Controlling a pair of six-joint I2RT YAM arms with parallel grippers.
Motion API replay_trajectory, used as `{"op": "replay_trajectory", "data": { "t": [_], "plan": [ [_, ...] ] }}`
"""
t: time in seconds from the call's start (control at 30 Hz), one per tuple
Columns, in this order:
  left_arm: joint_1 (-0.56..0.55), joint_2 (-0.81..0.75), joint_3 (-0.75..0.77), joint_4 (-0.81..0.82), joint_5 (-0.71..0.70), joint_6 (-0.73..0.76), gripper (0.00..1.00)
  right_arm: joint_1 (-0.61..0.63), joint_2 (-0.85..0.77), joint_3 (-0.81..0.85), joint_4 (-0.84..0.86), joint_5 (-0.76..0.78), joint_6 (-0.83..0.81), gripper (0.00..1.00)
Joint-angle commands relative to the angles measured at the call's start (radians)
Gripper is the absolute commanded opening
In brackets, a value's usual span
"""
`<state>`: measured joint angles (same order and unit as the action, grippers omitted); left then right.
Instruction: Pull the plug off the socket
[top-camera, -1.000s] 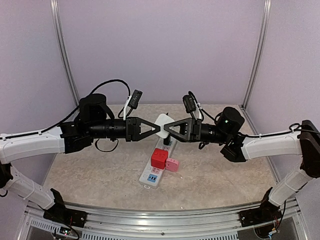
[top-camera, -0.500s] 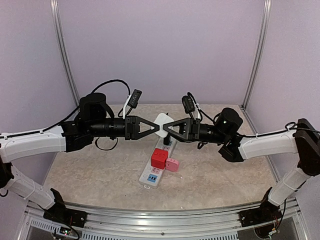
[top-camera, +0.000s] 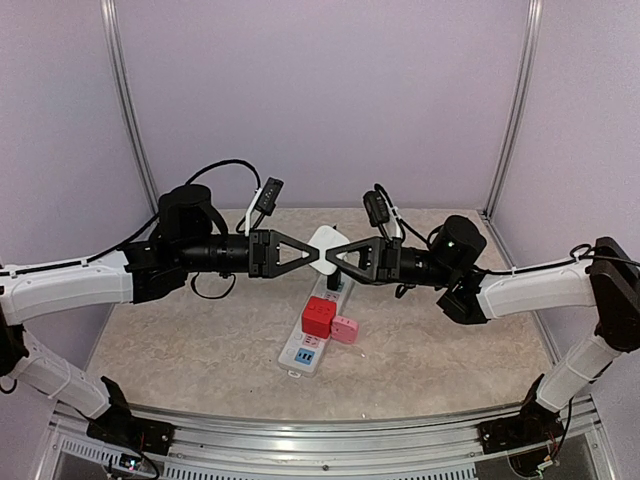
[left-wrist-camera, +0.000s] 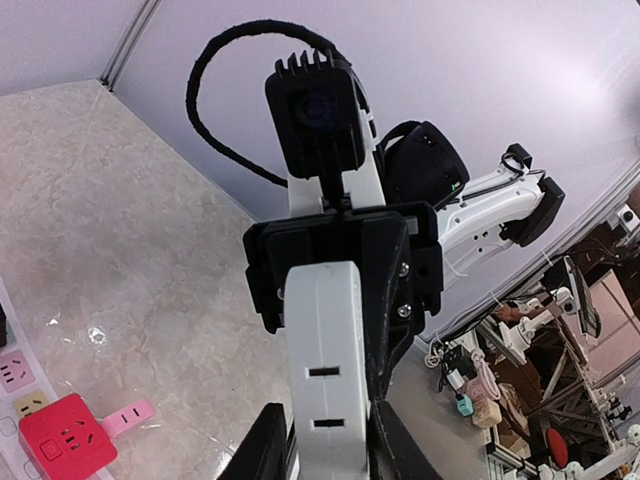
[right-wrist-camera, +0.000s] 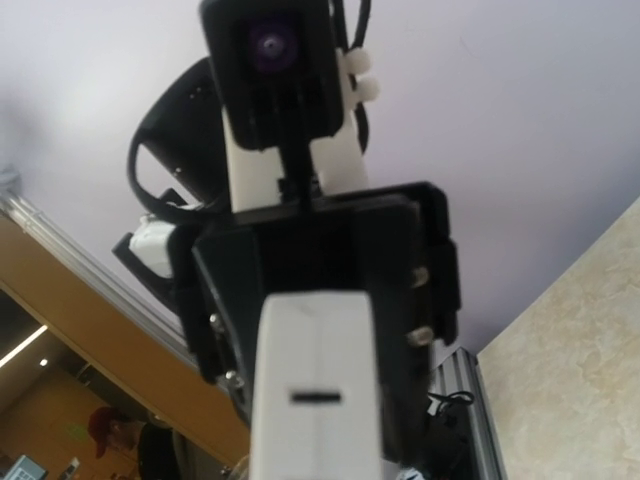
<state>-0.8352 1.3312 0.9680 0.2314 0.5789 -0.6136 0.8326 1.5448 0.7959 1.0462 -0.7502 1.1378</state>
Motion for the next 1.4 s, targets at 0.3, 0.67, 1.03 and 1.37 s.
{"op": "replay_trajectory", "data": {
  "t": [0.3, 0.67, 1.03, 1.37],
  "plan": [
    [0.048, 0.018, -0.058, -0.015, 0.0, 0.021, 0.21, 0.026, -0.028, 0.025, 0.109, -0.067, 0.014, 0.0],
    [0.064, -0.012, -0.07, -0.016, -0.03, 0.026, 0.0, 0.005, -0.09, 0.023, -0.096, -0.026, -0.109, 0.59],
    [0.171, -0.075, -0.034, -0.268, -0.272, 0.108, 0.0, -0.043, -0.199, 0.059, -0.62, 0.097, -0.391, 0.72],
    [0.319, 0.028, 0.132, -0.546, -0.447, 0.177, 0.0, -0.043, -0.263, 0.115, -0.86, 0.213, -0.55, 0.72]
  ]
}}
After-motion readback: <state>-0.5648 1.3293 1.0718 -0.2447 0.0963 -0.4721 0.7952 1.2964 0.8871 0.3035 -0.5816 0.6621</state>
